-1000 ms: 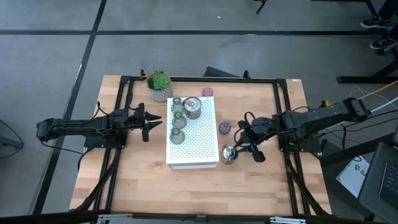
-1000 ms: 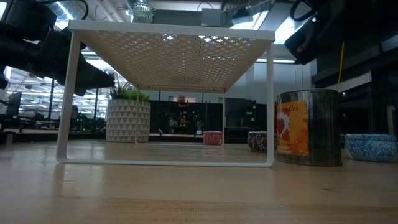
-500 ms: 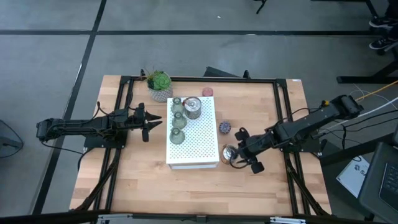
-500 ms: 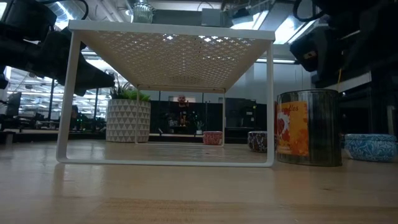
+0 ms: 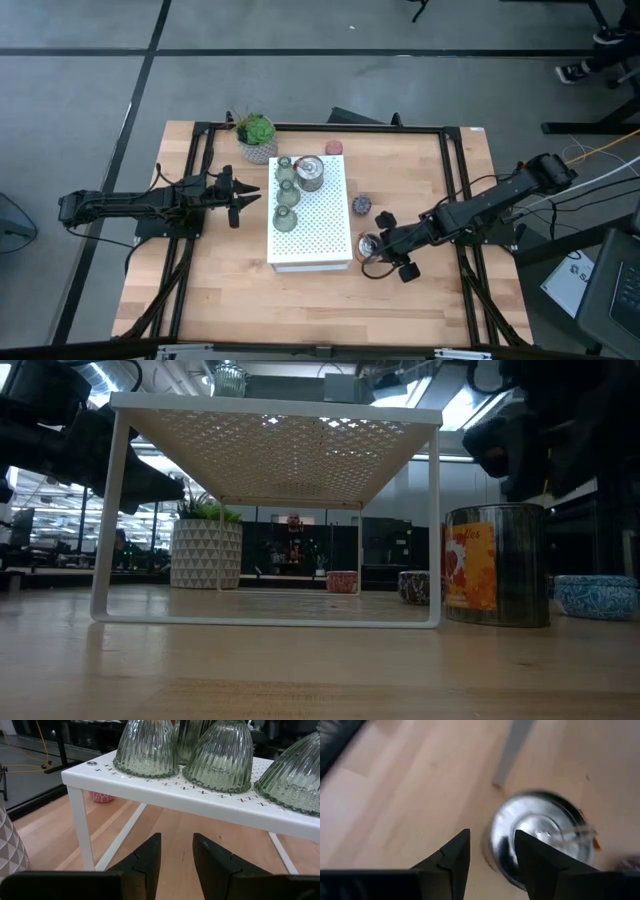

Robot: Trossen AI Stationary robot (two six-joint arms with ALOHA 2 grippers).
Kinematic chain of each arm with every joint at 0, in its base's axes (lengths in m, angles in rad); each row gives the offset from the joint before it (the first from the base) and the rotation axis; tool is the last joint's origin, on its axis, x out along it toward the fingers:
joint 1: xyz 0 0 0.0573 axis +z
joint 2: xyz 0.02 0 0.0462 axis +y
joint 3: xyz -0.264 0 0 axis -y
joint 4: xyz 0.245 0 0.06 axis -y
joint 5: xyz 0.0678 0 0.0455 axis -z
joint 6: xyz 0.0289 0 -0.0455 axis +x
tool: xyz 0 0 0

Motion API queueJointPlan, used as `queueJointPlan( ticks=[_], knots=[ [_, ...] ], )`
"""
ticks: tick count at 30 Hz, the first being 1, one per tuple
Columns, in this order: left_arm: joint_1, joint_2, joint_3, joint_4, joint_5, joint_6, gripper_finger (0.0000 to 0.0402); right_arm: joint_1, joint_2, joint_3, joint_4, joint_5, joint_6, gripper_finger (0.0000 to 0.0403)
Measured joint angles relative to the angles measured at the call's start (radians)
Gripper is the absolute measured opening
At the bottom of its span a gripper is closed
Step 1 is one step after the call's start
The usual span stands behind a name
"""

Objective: Pick & Place candle stick holders
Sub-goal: Align the orange scented candle with the other orange scented candle on the shelf

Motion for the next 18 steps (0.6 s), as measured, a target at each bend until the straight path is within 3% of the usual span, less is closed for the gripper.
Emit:
queueJointPlan(
  ticks=[10, 18],
  knots=[
    [0.0, 0.0, 0.0, 0.0, 0.0, 0.0, 0.0107, 0.0, 0.044, 0.004, -0.015, 0.01, 0.002, 0.0147],
    [0.0, 0.0, 0.0, 0.0, 0.0, 0.0, 0.0107, 0.0, 0.045, 0.003, -0.009, 0.001, 0.002, 0.0056]
  ],
)
